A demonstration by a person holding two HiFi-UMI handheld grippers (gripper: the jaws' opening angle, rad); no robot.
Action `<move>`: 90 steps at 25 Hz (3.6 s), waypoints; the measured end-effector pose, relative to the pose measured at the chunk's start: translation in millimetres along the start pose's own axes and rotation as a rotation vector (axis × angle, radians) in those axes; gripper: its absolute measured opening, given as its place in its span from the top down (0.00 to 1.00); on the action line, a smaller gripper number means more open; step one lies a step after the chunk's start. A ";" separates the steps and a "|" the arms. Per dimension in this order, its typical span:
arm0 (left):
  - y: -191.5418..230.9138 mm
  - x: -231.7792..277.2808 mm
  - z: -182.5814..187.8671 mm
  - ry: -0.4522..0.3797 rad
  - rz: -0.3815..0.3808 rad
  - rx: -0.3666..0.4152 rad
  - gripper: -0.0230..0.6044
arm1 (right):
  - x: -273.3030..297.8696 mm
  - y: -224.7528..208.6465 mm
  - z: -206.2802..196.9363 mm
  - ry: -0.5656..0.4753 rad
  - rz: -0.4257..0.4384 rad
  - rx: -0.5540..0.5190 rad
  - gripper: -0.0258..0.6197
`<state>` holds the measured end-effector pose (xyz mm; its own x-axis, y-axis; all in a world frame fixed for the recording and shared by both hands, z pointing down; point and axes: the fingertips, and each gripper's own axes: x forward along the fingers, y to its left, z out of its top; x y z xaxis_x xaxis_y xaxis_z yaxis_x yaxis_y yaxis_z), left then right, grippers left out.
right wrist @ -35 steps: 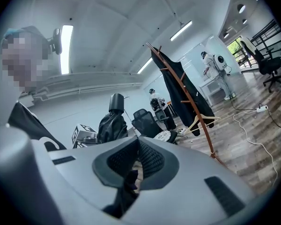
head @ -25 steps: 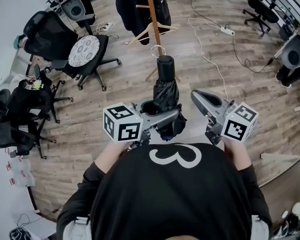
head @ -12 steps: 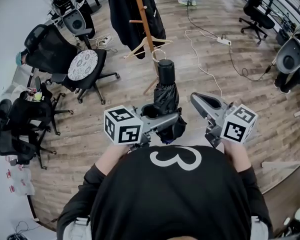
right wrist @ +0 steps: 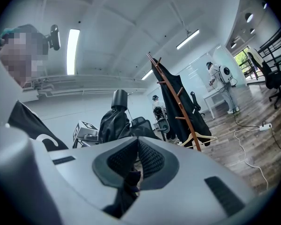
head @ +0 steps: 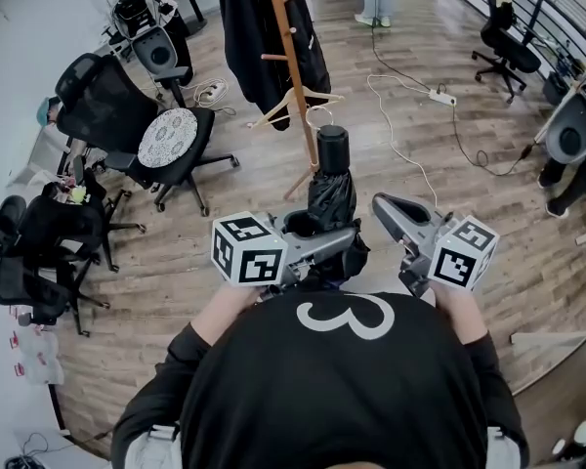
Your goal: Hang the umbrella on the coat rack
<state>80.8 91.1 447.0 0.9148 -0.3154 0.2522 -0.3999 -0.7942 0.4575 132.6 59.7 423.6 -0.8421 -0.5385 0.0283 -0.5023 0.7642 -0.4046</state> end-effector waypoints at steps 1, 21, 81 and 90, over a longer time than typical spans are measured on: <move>3.5 -0.3 1.8 -0.001 -0.001 0.001 0.55 | 4.2 -1.5 0.0 0.001 0.001 0.000 0.92; 130.4 25.1 95.5 -0.016 -0.044 0.006 0.55 | 113.7 -99.6 62.4 0.035 -0.056 -0.054 0.92; 326.3 27.3 408.8 -0.158 0.054 0.371 0.55 | 329.0 -281.7 269.4 -0.012 0.053 -0.251 0.92; 327.1 26.1 449.8 -0.176 0.110 0.461 0.55 | 342.9 -305.6 278.0 -0.009 0.094 -0.213 0.92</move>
<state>-1.0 -410.5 219.7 0.8802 -0.4613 0.1116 -0.4645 -0.8856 0.0026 51.8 -457.2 302.9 -0.8858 -0.4639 -0.0093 -0.4526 0.8683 -0.2029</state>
